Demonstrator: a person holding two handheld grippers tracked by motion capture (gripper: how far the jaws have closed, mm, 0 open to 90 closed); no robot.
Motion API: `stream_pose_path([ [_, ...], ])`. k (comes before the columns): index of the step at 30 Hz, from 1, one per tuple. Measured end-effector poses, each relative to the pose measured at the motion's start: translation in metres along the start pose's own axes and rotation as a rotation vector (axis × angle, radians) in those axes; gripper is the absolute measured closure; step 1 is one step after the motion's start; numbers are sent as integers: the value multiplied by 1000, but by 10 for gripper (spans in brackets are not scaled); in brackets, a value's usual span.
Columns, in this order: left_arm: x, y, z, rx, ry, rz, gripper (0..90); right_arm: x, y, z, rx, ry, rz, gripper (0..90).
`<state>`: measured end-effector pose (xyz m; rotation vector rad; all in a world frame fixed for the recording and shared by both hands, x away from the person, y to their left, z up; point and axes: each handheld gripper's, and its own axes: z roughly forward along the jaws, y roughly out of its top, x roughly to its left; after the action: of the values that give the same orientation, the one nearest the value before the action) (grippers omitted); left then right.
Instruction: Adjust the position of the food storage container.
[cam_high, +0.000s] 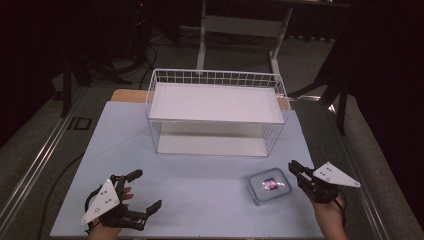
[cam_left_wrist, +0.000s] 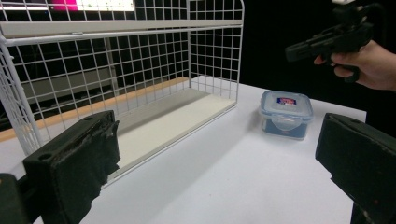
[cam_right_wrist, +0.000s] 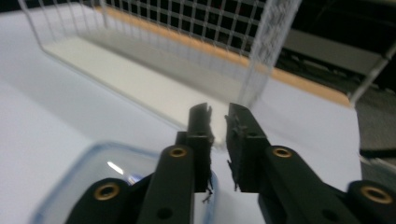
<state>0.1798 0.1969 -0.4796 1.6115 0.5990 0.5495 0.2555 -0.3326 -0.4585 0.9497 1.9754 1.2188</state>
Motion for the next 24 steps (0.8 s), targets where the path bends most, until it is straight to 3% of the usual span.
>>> stream_pose_path([
  [1, 1, -1, 0, 3, -2, -1, 5, -8, -8, 4, 36, -18, 1, 886],
  [2, 1, -1, 1, 4, -2, -1, 5, -11, -11, 4, 49, -24, 5, 897],
  [13, 0, -1, 1, 8, -8, 3, 5, -27, -41, 10, 175, -110, 40, 900],
  [19, -1, -1, 2, 9, -10, 4, 5, -27, -61, 15, 232, -95, 80, 900],
  [24, 0, -2, 2, 15, -12, 5, 5, -23, -71, 17, 279, -66, 79, 900],
])
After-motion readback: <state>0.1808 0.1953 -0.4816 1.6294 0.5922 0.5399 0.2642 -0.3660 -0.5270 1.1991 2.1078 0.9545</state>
